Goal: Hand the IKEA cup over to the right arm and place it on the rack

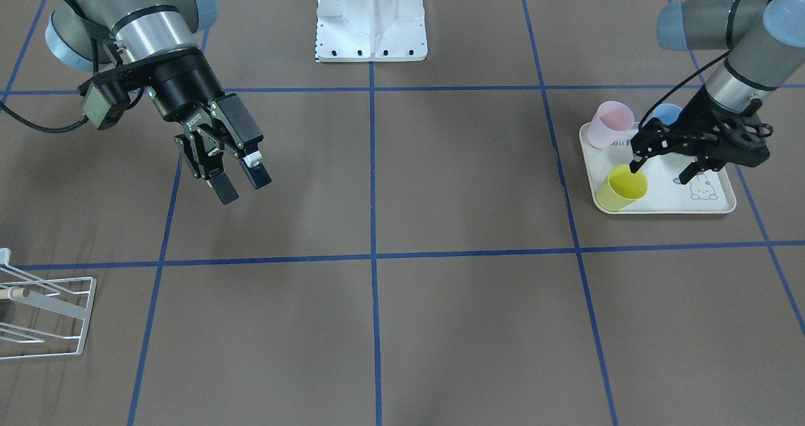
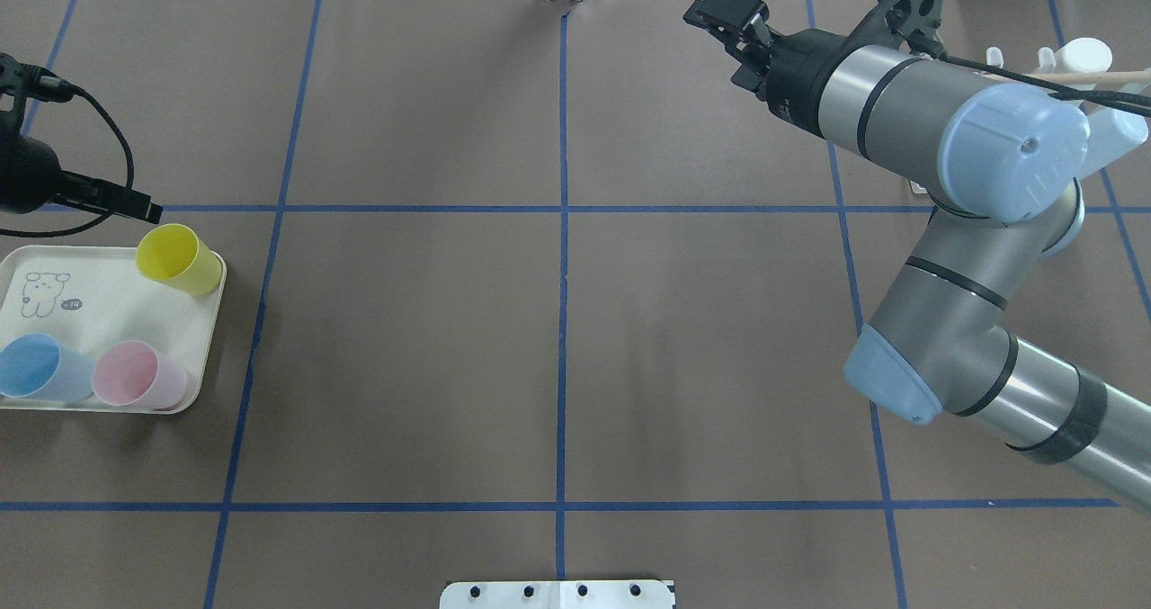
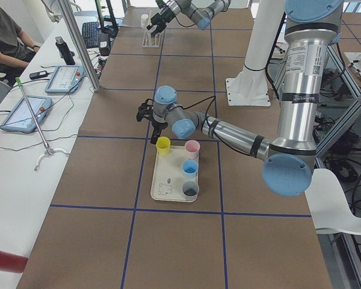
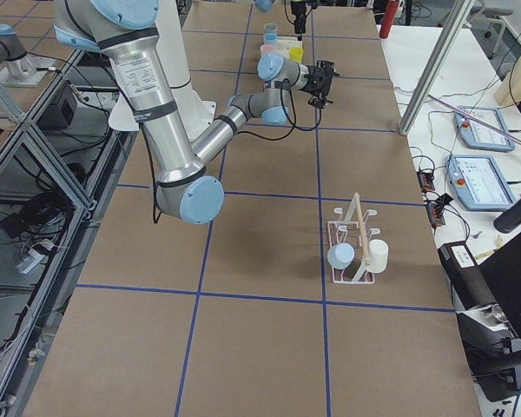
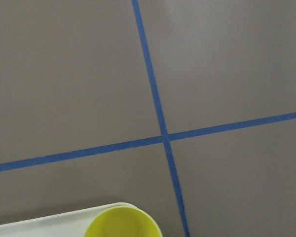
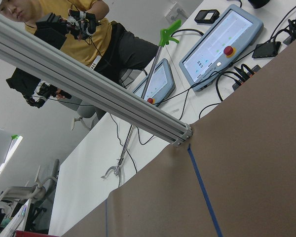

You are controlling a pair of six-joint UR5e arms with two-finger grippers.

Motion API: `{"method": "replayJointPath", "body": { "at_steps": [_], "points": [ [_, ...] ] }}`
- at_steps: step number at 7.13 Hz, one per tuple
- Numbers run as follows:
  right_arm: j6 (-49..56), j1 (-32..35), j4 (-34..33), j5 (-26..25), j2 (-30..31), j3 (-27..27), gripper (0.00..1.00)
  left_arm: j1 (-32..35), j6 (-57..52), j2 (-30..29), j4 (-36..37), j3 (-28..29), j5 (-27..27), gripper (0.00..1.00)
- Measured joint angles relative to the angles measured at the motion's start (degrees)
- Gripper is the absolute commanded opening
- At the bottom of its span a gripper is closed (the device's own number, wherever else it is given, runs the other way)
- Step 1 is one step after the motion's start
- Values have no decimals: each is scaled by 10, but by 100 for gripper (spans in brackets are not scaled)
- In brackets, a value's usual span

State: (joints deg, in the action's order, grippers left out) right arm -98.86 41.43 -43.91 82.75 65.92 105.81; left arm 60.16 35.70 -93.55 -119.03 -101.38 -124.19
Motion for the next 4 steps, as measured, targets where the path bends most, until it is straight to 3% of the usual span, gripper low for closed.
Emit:
{"method": "replayJointPath", "body": {
  "at_steps": [4],
  "points": [
    [2,-3,1,0,0,-2,99,14,-27,-26,-26,81,-11,100]
  ]
}}
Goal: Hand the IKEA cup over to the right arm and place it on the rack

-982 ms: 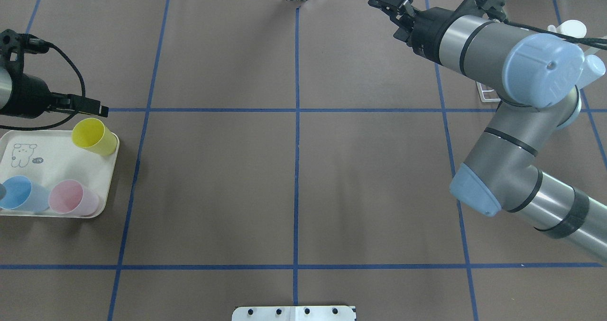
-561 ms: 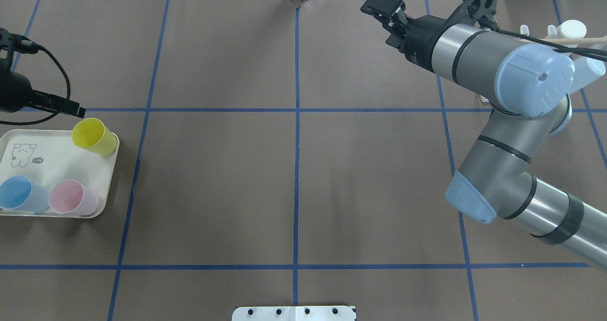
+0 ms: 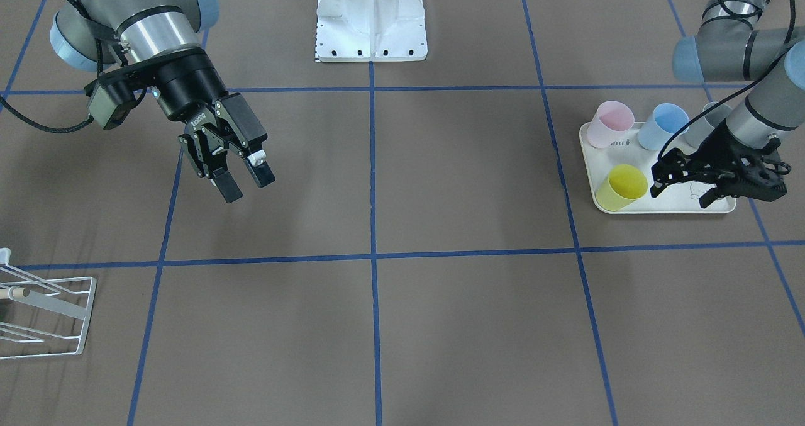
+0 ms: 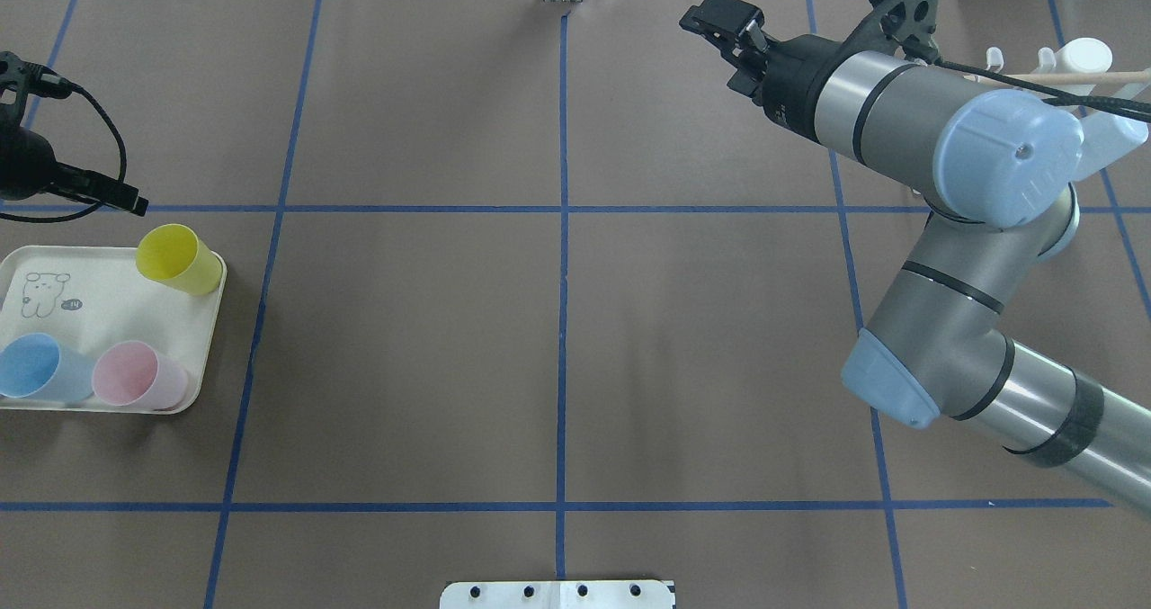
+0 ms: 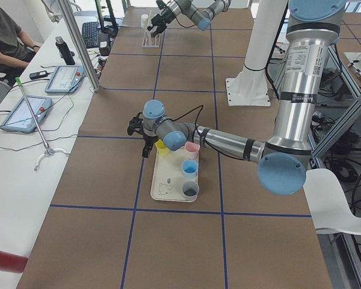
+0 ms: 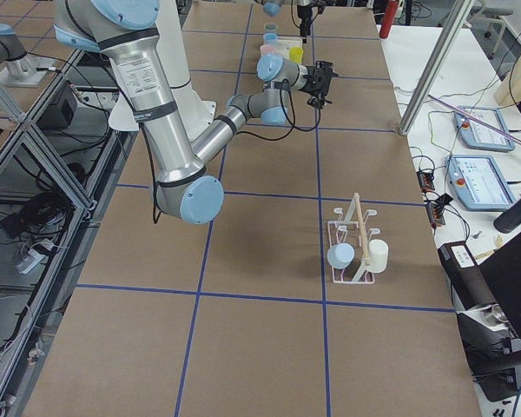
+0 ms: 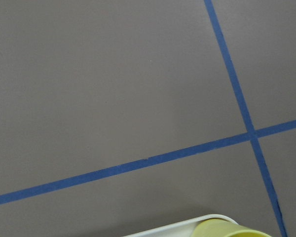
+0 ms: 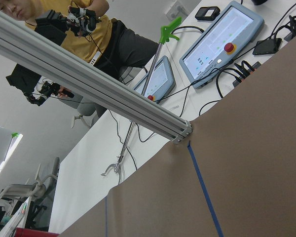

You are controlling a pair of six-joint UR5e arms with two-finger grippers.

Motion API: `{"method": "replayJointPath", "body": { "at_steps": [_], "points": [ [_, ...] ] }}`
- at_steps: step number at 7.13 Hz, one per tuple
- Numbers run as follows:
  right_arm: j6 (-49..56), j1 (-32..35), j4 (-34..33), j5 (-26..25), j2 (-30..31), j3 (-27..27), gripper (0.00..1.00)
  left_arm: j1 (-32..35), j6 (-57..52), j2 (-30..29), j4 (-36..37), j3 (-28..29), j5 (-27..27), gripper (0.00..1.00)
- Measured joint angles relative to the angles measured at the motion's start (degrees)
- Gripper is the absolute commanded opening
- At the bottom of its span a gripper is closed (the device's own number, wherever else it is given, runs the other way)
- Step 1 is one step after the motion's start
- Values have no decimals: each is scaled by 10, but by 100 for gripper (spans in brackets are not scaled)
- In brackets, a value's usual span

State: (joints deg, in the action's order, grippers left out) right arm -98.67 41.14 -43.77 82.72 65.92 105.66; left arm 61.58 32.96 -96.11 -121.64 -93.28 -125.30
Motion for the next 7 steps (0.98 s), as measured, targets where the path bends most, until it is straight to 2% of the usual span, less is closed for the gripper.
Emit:
{"method": "replayJointPath", "body": {
  "at_steps": [7],
  "points": [
    [6,2,0,1,1,5,99,-15,5,2,-11,0,-1,100]
  ]
}}
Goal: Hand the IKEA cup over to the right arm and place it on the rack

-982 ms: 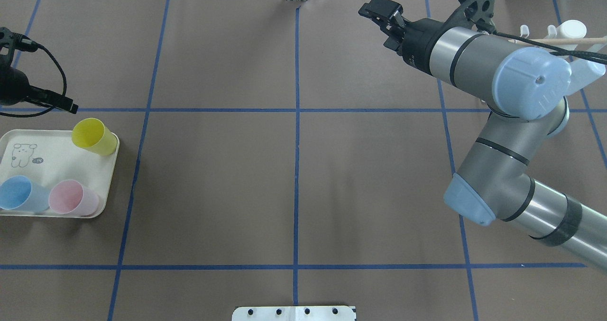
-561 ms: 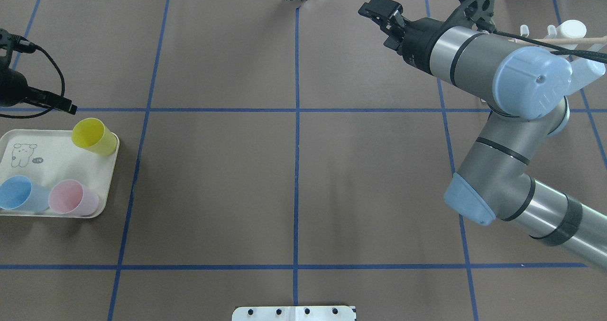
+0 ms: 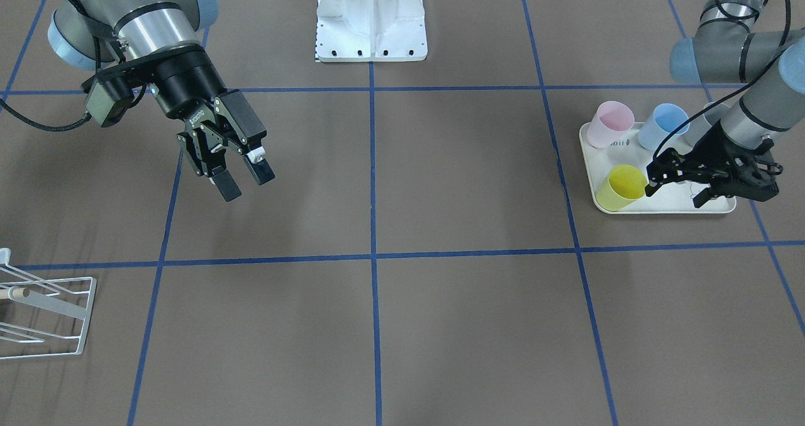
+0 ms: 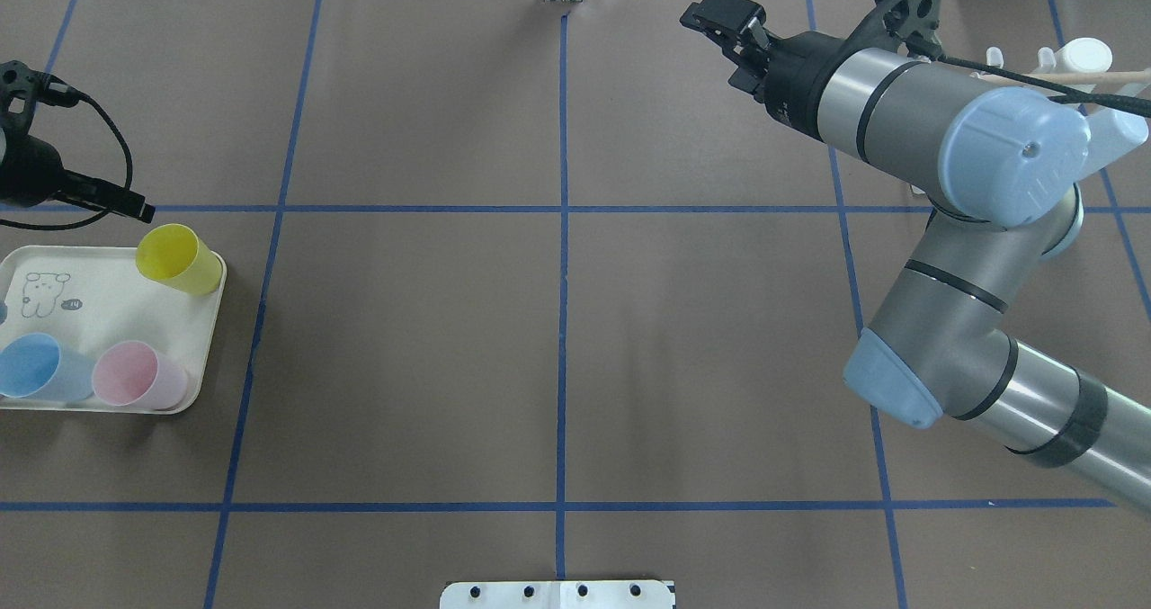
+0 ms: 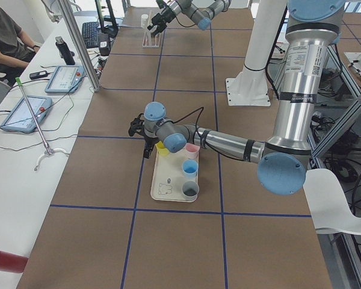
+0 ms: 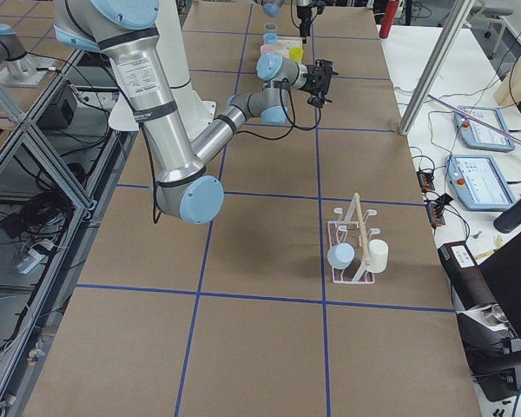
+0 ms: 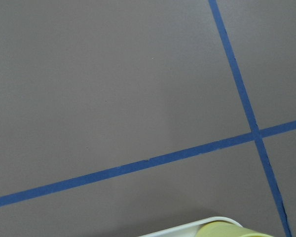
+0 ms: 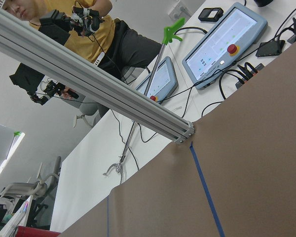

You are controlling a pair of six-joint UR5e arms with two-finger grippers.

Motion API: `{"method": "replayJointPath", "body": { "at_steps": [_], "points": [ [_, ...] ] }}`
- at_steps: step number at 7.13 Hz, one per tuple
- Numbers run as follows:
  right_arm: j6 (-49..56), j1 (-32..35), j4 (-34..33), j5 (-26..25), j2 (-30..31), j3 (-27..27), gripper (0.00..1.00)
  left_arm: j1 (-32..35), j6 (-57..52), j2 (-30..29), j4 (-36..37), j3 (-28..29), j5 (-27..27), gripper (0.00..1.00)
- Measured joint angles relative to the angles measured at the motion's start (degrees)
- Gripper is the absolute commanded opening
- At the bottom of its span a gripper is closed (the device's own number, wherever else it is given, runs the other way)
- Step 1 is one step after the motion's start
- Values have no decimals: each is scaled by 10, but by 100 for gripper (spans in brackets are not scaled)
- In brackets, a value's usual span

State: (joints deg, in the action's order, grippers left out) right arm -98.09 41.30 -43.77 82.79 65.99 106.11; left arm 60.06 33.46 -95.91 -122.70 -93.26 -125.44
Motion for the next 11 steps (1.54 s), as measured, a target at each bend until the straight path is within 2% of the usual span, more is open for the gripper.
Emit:
{"method": "replayJointPath", "body": {
  "at_steps": [3,4,5,7,9,10,11],
  "points": [
    [0,0,0,0,0,0,99,-21,-1,1,0,1,-6,100],
    [0,0,0,0,0,0,99,-25,-1,1,0,6,-14,97],
    [0,0,0,0,1,0,100,-29,-2,1,0,13,-18,80],
    [0,0,0,0,0,0,99,-39,-2,1,-1,22,-19,36],
    [0,0,0,0,0,1,99,-41,-2,0,2,18,-29,28],
    [0,0,0,0,0,3,99,-41,-2,0,4,15,-47,5],
    [1,0,0,0,0,3,100,-40,-2,0,5,11,-57,0]
  ]
}}
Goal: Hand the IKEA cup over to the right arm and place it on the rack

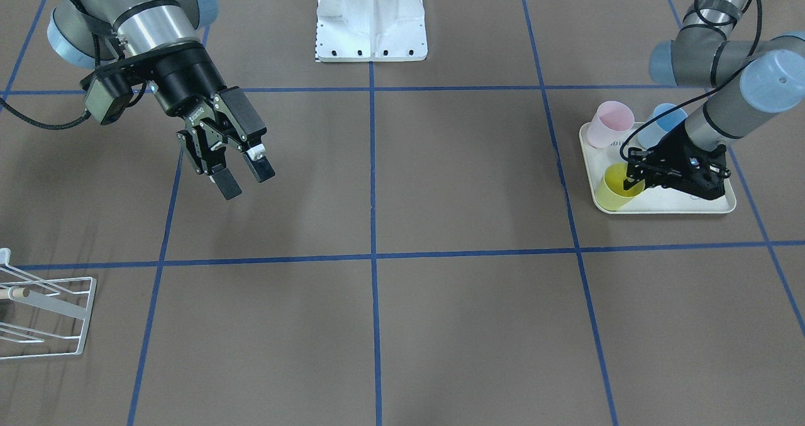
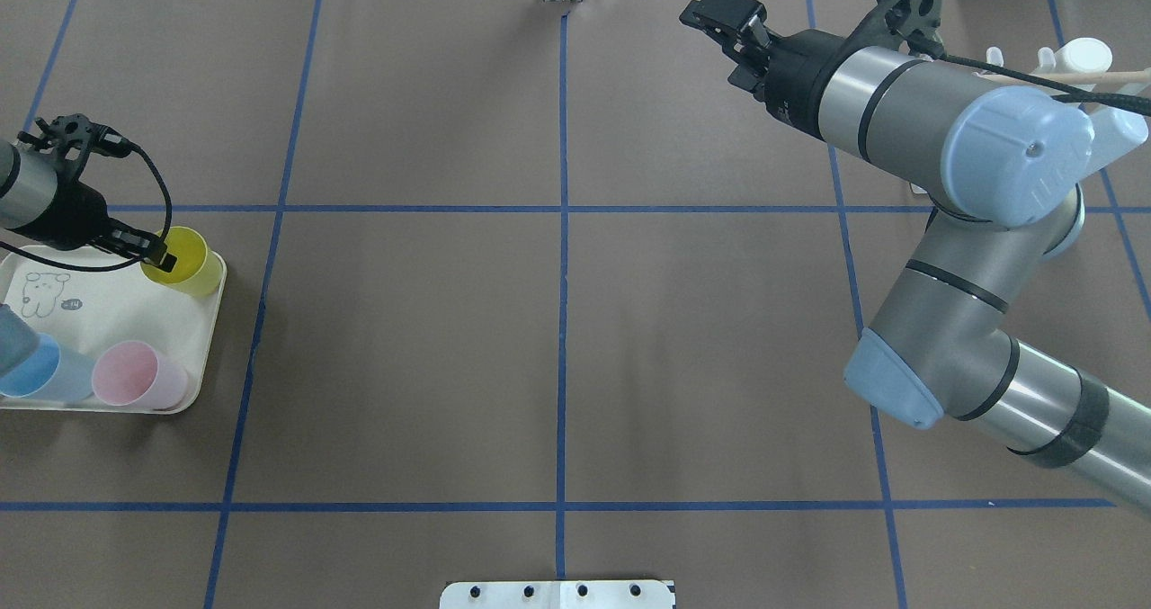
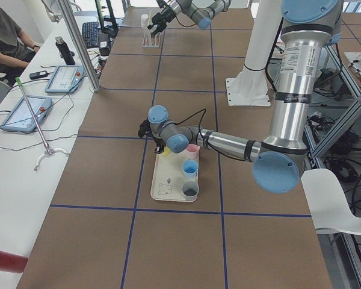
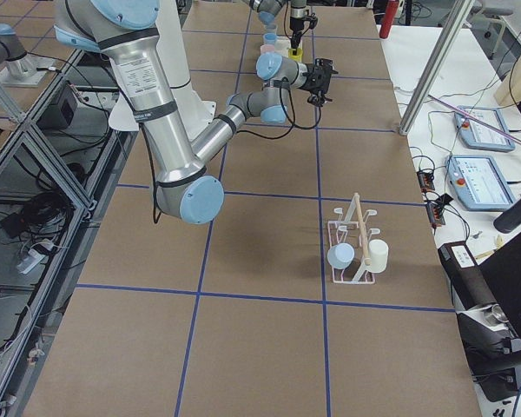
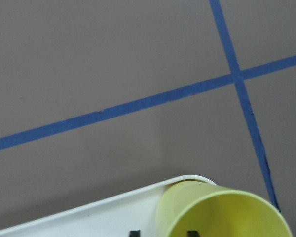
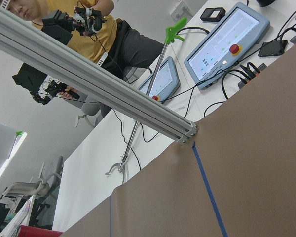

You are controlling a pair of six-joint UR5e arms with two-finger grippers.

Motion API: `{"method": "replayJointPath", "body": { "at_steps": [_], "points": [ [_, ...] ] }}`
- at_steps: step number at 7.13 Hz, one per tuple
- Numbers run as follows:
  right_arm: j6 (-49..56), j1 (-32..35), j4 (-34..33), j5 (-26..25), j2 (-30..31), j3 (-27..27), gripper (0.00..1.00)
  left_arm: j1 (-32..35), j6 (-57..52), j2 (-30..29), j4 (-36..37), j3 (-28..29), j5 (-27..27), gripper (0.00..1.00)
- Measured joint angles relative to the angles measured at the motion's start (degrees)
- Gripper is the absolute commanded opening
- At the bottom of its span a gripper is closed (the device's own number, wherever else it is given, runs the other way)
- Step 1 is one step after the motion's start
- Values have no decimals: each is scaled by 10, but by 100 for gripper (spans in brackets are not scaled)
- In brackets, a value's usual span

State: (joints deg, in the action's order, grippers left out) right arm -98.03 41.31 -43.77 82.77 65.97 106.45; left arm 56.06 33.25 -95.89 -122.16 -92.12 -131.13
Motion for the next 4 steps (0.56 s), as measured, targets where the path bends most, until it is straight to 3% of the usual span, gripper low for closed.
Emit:
{"method": "replayJointPath", "body": {
  "at_steps": [2,4],
  "points": [
    [0,0,0,0,0,0,99,9,0,7,3,-19,-4,0],
    [0,0,0,0,0,0,100,50,1,15,53,-59,-3,0]
  ]
}}
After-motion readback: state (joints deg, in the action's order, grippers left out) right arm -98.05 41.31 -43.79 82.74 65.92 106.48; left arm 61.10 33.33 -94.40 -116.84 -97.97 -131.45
